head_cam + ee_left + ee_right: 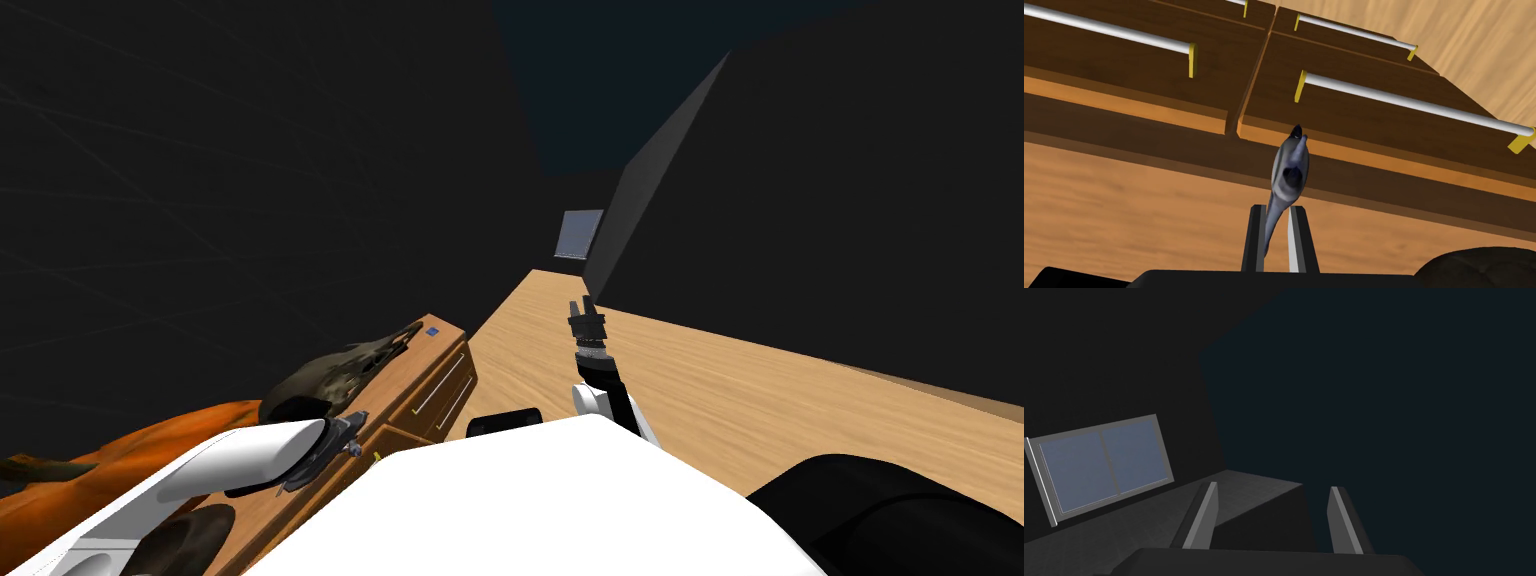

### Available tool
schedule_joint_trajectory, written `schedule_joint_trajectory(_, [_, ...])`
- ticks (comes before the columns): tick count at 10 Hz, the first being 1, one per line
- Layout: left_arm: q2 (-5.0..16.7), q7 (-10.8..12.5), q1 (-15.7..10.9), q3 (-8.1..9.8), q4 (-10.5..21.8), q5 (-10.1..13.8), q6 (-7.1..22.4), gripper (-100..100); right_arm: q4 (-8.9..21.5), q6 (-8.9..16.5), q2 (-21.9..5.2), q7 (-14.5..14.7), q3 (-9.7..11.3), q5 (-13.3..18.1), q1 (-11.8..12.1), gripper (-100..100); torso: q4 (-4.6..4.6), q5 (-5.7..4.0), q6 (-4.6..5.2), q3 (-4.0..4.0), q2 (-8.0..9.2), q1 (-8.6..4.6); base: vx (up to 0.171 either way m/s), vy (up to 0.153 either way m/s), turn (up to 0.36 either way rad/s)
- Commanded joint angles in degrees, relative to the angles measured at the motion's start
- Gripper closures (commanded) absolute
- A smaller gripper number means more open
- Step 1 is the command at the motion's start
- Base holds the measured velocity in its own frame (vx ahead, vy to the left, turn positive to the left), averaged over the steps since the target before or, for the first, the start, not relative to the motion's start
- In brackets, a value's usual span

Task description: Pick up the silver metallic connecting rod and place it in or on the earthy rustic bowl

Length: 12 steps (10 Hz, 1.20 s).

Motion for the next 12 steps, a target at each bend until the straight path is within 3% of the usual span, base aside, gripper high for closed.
schedule_joint_trajectory(1, [0.65, 0.83, 0.77, 1.16, -1.7, 0.57, 1.24, 100, 0.0, 0.0, 0.0, 0.0, 0.0, 0.0, 0.0, 0, 0.0, 0.0, 0.0, 0.0, 0.0, 0.0, -0.085, -0.115, 0.118])
schedule_joint_trajectory(3, [2.05, 1.53, 1.73, 2.78, -3.82, 1.48, 2.54, 100, 0.0, 0.0, 0.0, 0.0, 0.0, 0.0, 0.0, 0, 0.0, 0.02, -0.05, 0.02, 0.04, 0.09, -0.117, -0.135, 0.178])
schedule_joint_trajectory(5, [3.09, 1.25, 1.41, 3.58, -4.82, 1.93, 2.67, 100, 0.0, 0.0, -0.01, 0.0, 0.0, 0.0, -0.01, 0, 0.06, 0.04, -0.03, 0.16, 0.28, 0.32, -0.164, -0.007, 0.079])
schedule_joint_trajectory(7, [3.83, 0.65, 0.57, 4.16, -5.59, 2.16, 2.4, 100, 0.0, 0.0, -0.03, 0.0, -0.02, 0.0, -0.01, 0, 0.06, 0.2, 0.0, 0.12, 0.18, 1.14, -0.136, 0.155, 0.012])
schedule_joint_trajectory(10, [4.53, -0.21, -0.62, 4.79, -6.53, 2.36, 1.98, 100, 0.0, 0.0, -0.03, 0.0, -0.03, 0.0, 0.0, 0, 0.01, 0.29, 0.03, -0.03, -0.08, 1.37, -0.098, 0.166, -0.002])
schedule_joint_trajectory(12, [5.18, -1.23, -1.99, 5.42, -7.59, 2.52, 1.51, 100, 0.0, 0.0, -0.04, 0.0, -0.03, 0.0, 0.0, 0, 0.03, 0.31, 0.04, -0.02, -0.08, 1.67, -0.104, 0.261, -0.025])
